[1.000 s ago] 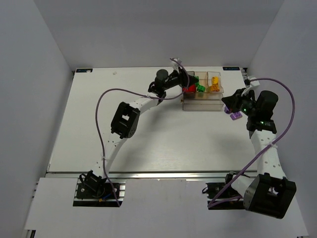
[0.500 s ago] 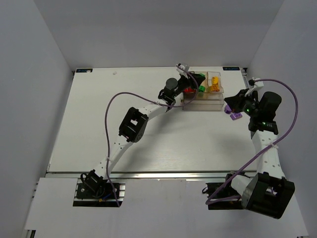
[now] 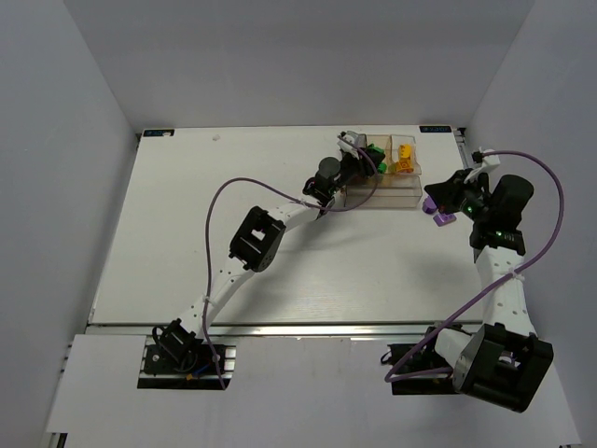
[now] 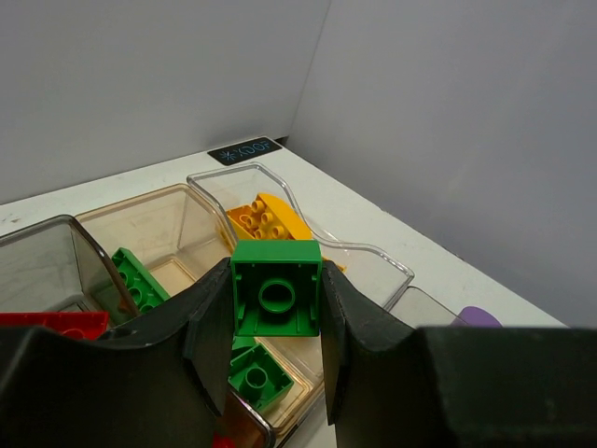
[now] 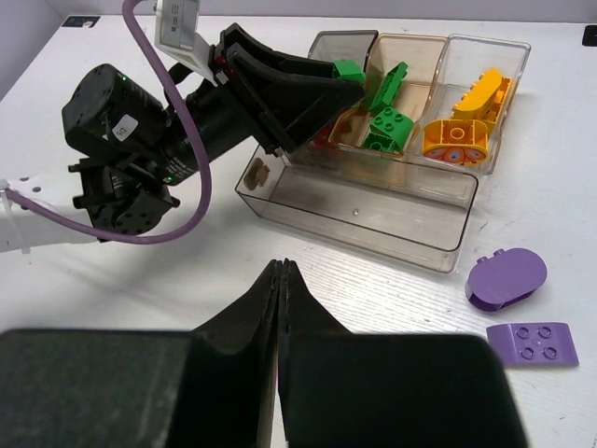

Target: Sort the legos into containers by color

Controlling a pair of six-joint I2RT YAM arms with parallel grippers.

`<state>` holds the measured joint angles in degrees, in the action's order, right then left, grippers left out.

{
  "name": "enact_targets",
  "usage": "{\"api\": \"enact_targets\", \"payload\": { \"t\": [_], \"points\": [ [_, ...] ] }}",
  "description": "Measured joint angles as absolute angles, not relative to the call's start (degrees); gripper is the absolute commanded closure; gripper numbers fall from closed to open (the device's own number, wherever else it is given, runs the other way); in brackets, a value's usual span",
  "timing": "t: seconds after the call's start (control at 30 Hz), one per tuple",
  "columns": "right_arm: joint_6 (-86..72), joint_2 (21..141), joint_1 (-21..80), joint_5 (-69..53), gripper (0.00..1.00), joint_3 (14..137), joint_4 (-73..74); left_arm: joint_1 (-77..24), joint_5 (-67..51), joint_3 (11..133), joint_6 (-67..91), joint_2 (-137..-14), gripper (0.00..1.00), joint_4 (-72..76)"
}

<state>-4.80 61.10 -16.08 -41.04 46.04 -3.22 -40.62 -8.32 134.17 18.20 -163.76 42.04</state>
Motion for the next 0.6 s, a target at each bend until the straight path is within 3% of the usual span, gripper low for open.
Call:
{"api": "enact_targets", "payload": {
  "t": [0.4,0.53,0.6],
  "points": [
    [-5.69,61.10,-17.10,-42.30,1.00,46.02,-3.42,-40.80,-8.88,134.63,17.34,-163.76,0.86,39.99],
    [-5.87,61.10,-17.45,-42.65,1.00,46.02,-3.57,-40.88,-9.47,134.63,17.17,-163.76,0.70,39.40],
    [-5.89,61.10,-17.65,-42.85,1.00,46.02,-3.60,-40.91,-9.61,134.63,17.10,-163.76,0.57,39.00]
  ]
}}
